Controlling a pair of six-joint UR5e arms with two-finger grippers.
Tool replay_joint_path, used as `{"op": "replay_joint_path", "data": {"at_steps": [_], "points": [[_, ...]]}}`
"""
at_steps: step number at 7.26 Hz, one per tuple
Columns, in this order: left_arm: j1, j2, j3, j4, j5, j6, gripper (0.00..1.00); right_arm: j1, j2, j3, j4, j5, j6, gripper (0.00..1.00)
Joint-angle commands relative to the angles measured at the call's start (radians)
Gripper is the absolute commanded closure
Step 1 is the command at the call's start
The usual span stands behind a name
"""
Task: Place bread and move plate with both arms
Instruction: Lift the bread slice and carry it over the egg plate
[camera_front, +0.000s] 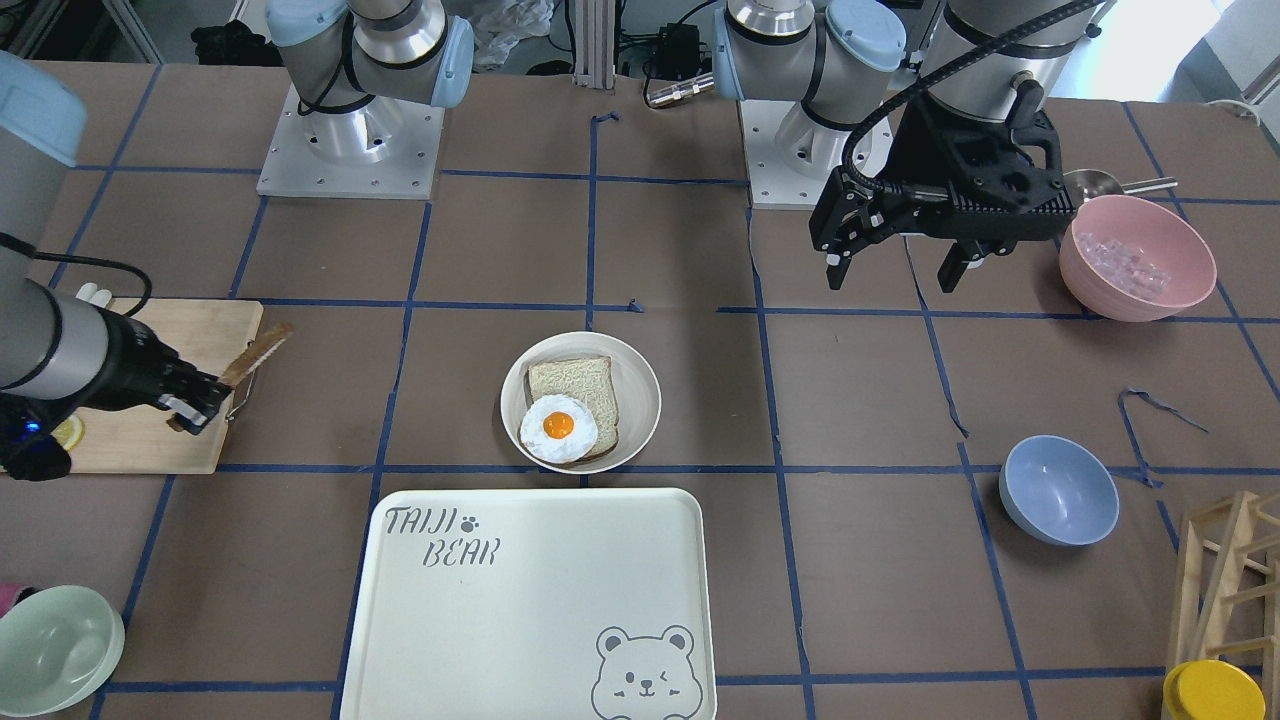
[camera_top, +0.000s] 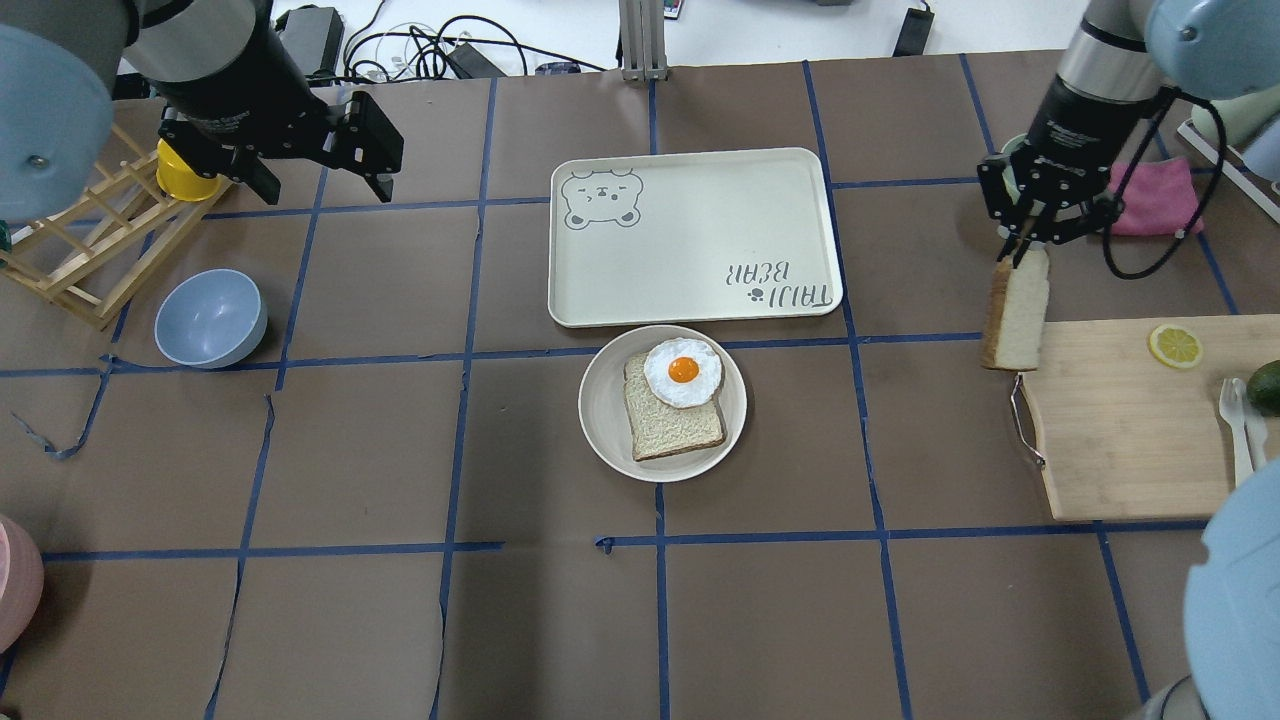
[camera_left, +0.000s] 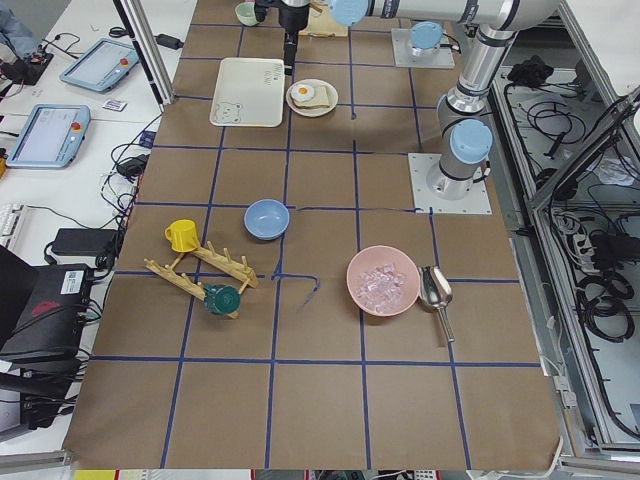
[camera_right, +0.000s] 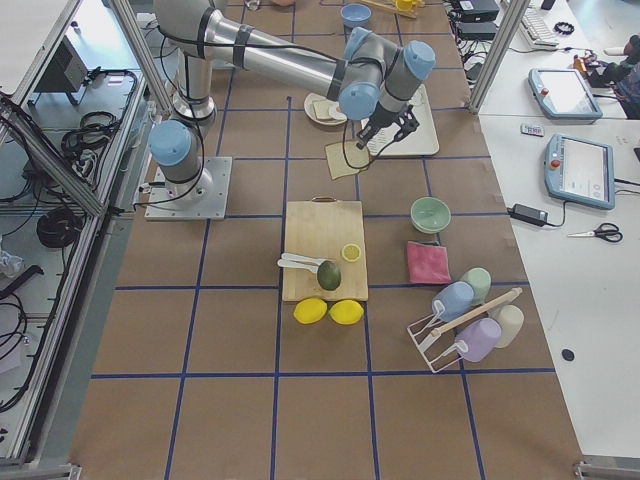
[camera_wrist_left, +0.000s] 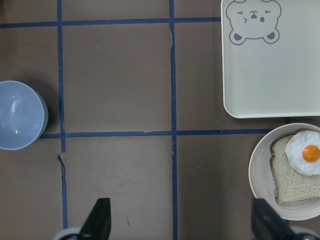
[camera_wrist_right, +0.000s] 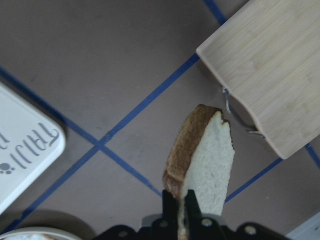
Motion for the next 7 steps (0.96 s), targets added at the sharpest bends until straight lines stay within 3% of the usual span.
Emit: {"op": "replay_joint_path", "data": {"at_steps": [1, 5, 7], "points": [[0.000, 0.000, 0.000, 0.000, 0.000, 0.000, 0.00, 0.193, 0.024, -0.047, -0.004, 0.136, 0.287, 1.00], [0.000, 0.000, 0.000, 0.000, -0.001, 0.000, 0.00, 0.428, 0.116, -0.046, -0.126, 0.145, 0.549, 1.00], [0.000, 0.000, 0.000, 0.000, -0.002, 0.000, 0.00, 0.444, 0.142, -0.046, -0.131, 0.143, 0.582, 1.00]]}}
